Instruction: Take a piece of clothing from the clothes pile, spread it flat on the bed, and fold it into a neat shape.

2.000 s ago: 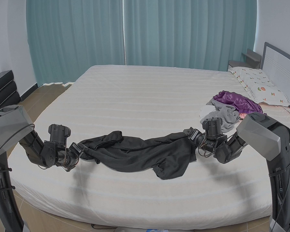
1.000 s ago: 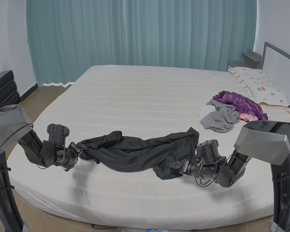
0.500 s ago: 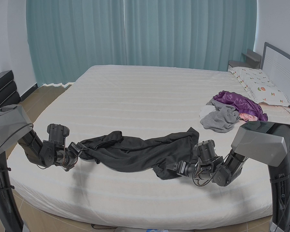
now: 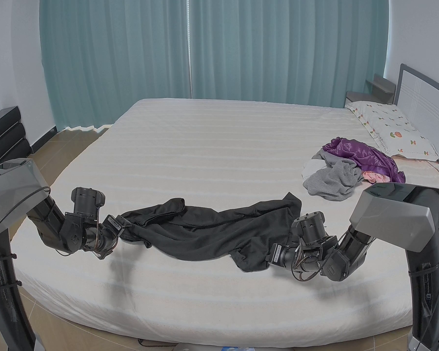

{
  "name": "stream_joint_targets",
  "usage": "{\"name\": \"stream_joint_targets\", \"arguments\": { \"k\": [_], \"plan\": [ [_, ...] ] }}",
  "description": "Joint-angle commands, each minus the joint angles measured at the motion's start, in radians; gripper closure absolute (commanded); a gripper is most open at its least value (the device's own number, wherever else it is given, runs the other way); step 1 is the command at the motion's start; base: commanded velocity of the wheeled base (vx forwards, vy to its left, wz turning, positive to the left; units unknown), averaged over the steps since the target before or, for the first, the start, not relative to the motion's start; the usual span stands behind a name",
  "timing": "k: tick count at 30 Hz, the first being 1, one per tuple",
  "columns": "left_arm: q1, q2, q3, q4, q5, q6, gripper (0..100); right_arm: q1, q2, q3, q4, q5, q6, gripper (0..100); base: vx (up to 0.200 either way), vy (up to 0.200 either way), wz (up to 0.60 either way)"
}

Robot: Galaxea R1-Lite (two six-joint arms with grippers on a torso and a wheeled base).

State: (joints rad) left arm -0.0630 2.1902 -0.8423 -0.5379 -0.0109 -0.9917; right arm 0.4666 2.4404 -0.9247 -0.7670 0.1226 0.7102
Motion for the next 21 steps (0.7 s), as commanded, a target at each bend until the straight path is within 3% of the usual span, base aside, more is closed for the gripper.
{"name": "stream_joint_targets", "arguments": {
  "k": [1,10,13,21],
  "plan": [
    [0.000,-0.001,0.000,-0.001,0.000,-0.001,0,-0.005,-0.014,0.006,-0.002,0.000,0.003,100,0.000,0.000,0.00],
    [-0.003,-0.006,0.017,-0.002,0.002,0.005,0,-0.016,-0.124,0.101,-0.017,0.003,0.038,100,0.000,0.000,0.00],
    [-0.011,-0.033,0.048,-0.002,-0.009,0.011,0,-0.045,-0.253,0.181,-0.017,0.028,0.061,100,0.000,0.000,0.00],
    [-0.092,-0.037,0.118,-0.042,-0.003,0.042,0,-0.046,-0.477,0.264,-0.017,0.048,0.083,100,0.000,0.000,0.00]
  ]
}}
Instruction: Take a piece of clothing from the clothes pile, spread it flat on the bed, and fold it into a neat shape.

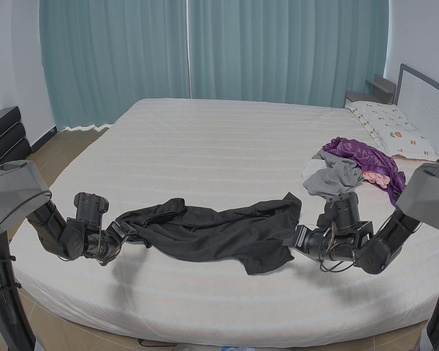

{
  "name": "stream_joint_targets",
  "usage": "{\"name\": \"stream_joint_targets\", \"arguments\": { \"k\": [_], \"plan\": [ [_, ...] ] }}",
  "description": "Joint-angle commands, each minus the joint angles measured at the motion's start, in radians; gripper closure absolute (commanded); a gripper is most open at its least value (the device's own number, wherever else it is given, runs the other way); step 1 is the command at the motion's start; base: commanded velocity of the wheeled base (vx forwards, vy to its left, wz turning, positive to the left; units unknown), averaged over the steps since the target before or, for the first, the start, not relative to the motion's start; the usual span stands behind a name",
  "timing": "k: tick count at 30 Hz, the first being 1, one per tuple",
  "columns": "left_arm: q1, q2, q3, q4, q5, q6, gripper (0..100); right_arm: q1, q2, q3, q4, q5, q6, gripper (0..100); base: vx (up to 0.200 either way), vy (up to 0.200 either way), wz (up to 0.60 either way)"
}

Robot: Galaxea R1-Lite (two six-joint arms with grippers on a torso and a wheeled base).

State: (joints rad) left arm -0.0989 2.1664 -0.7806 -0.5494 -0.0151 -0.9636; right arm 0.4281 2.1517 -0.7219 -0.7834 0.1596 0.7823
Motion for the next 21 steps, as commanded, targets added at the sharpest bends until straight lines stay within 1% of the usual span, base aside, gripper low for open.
{"name": "stream_joint_targets", "arguments": {
  "k": [1,7,12,21],
  "plan": [
    [-0.061,-0.013,0.063,-0.037,0.003,0.014,0,-0.008,-0.205,0.062,0.001,0.011,0.011,100,0.000,0.000,0.00],
    [-0.096,-0.003,0.086,-0.047,0.004,0.017,0,-0.022,-0.306,0.070,0.013,0.011,0.011,100,0.000,0.000,0.00],
    [-0.116,0.000,0.084,-0.049,0.006,0.016,0,-0.022,-0.381,0.107,0.015,0.012,0.032,100,0.000,0.000,0.00],
    [-0.205,0.016,0.055,-0.049,0.018,0.011,0,-0.020,-0.486,0.177,0.015,0.011,0.037,100,0.000,0.000,0.00]
  ]
}}
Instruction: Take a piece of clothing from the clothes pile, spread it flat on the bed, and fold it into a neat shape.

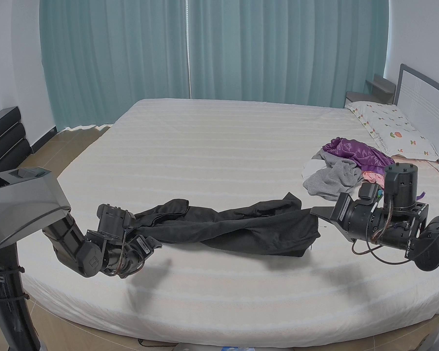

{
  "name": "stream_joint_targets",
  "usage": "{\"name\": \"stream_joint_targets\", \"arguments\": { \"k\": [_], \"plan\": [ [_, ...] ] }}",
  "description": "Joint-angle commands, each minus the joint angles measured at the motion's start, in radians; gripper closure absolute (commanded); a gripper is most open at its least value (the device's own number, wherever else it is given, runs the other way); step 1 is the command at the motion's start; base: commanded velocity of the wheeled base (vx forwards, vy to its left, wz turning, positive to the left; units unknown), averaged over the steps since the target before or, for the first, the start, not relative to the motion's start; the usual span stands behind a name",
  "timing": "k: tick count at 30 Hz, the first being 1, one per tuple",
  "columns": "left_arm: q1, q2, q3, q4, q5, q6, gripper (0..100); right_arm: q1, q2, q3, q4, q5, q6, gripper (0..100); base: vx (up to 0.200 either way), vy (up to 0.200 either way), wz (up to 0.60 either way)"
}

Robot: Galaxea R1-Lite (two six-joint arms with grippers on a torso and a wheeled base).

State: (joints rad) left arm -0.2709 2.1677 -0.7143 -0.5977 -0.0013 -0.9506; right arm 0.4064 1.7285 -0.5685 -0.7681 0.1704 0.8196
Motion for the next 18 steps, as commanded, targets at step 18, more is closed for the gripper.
{"name": "stream_joint_targets", "arguments": {
  "k": [18],
  "plan": [
    [-0.064,0.199,-0.189,0.013,0.133,0.202,0,0.000,-0.081,0.012,0.001,-0.003,0.001,100,0.000,0.000,0.00]
  ]
}}
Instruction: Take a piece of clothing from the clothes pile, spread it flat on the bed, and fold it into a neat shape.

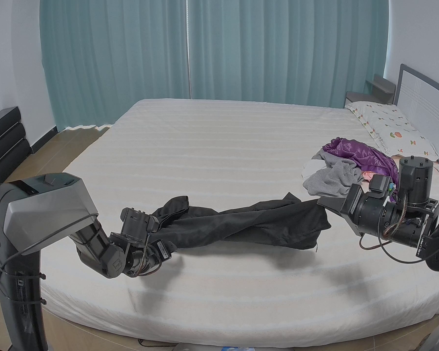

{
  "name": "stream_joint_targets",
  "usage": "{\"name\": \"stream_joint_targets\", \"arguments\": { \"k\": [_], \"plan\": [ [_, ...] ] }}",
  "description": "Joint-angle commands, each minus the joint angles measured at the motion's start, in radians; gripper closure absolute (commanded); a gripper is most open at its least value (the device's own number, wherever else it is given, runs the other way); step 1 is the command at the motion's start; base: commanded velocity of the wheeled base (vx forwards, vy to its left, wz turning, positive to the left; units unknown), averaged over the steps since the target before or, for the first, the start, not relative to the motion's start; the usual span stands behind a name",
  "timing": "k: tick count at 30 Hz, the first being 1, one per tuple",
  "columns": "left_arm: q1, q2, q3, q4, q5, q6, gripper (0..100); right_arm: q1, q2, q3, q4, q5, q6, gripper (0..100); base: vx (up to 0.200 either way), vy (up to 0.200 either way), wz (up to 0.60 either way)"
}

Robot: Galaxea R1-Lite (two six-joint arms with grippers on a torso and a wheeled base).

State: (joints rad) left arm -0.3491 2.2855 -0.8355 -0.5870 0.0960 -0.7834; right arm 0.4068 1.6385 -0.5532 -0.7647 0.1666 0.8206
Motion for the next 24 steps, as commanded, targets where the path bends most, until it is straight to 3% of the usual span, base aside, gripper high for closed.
{"name": "stream_joint_targets", "arguments": {
  "k": [1,9,10,19,24],
  "plan": [
    [0.025,0.100,-0.088,0.003,0.057,0.066,0,0.001,0.012,-0.005,-0.002,0.001,0.000,100,0.000,0.000,0.00],
    [0.064,0.130,-0.177,0.035,0.090,0.125,0,0.000,0.032,-0.005,-0.008,0.002,0.000,100,0.000,0.000,0.00],
    [0.067,0.137,-0.181,0.036,0.090,0.133,100,-0.002,0.034,-0.005,-0.008,0.004,0.000,100,0.000,0.000,0.00],
    [0.087,0.137,-0.177,0.038,0.091,0.138,100,-0.020,0.080,-0.021,-0.016,0.004,0.002,100,0.000,0.000,0.00],
    [0.116,0.045,-0.108,0.049,0.090,0.127,100,-0.039,0.098,-0.036,-0.016,0.010,0.002,100,0.000,0.000,0.00]
  ]
}}
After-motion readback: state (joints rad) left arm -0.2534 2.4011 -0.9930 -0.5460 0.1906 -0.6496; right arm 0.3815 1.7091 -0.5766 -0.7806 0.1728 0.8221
